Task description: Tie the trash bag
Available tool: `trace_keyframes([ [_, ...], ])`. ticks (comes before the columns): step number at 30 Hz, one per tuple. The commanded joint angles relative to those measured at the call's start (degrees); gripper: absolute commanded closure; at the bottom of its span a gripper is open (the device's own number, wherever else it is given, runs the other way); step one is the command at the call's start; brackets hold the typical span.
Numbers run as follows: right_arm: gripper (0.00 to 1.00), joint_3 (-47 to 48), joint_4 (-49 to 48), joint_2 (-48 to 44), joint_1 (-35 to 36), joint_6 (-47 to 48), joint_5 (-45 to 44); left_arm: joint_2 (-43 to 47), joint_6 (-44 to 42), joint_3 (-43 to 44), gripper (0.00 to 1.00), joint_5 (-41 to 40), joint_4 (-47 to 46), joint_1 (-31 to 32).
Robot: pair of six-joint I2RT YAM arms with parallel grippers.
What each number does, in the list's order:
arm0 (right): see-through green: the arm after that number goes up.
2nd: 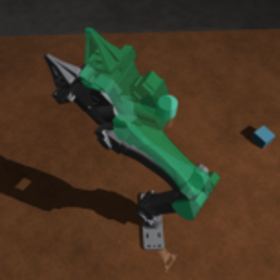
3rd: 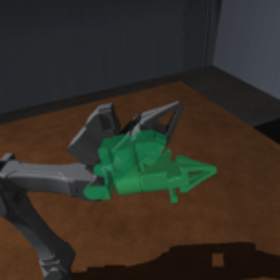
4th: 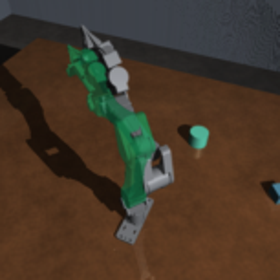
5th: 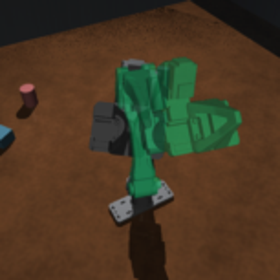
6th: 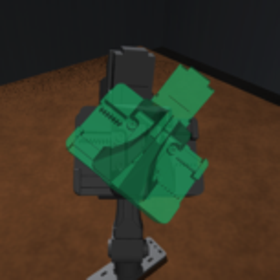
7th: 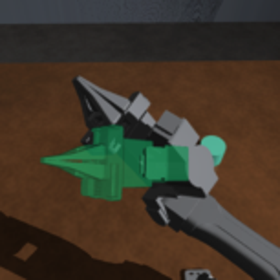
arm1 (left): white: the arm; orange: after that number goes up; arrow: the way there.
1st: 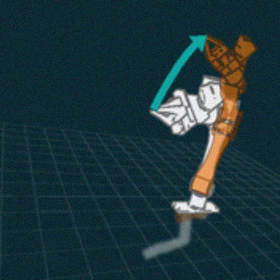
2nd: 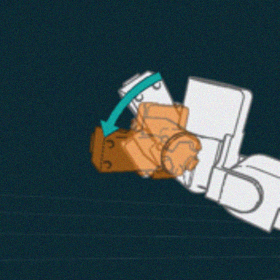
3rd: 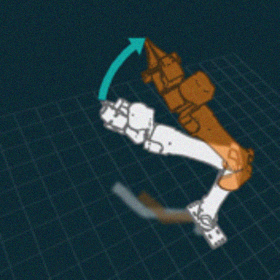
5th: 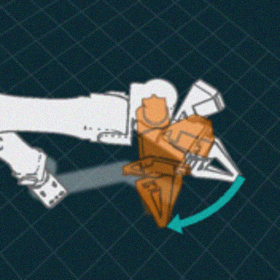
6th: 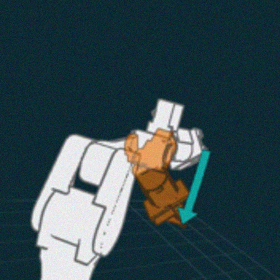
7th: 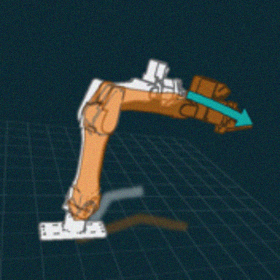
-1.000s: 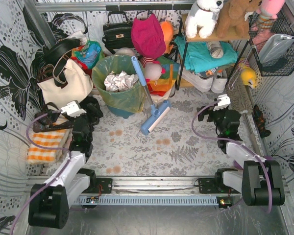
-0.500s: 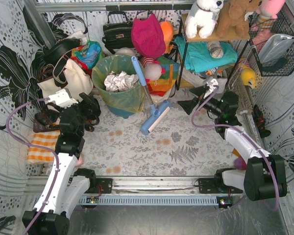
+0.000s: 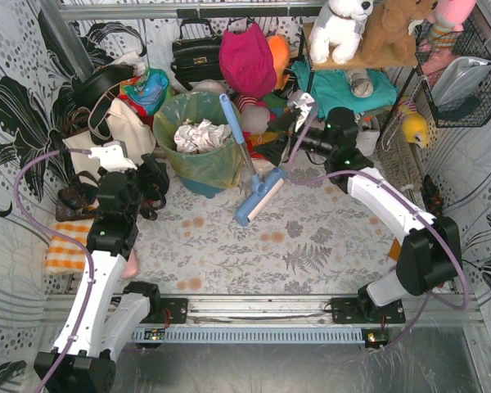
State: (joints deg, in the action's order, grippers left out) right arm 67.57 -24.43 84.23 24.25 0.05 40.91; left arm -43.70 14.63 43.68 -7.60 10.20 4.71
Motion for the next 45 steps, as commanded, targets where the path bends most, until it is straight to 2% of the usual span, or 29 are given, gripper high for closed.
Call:
trace_keyframes([
  [1,0.07,6.3,1.2,4.0,2.7,0.4,-1.1,2.0,-1.6,0.7,0.02,0.8,-0.8,-0.4],
  [20,0.21,23.2,-0.8,20.1,6.6,-3.4,-1.8,5.8,-1.5,-0.7,0.02,0.1,-1.5,-0.4],
  [31,0.39,24.8,-1.2,21.5,7.6,-3.0,-1.7,6.3,-1.5,-0.9,0.02,0.4,-1.6,-0.4],
  [34,0.48,24.1,-1.0,20.7,7.6,-2.6,-2.7,6.4,-1.5,-1.0,0.02,0.3,-1.4,-0.4],
  [41,0.76,21.0,0.1,16.1,7.6,-1.1,-4.5,6.7,-1.5,-1.4,0.02,-0.3,-1.4,-0.4],
  [43,0.86,20.0,2.0,13.7,7.6,-1.3,-7.3,7.0,-1.5,-1.5,0.02,-0.7,-1.3,-0.4],
  [45,0.90,18.6,4.3,10.8,7.6,-0.7,-11.8,7.2,-1.5,-1.7,0.02,-0.8,-1.5,-0.4],
])
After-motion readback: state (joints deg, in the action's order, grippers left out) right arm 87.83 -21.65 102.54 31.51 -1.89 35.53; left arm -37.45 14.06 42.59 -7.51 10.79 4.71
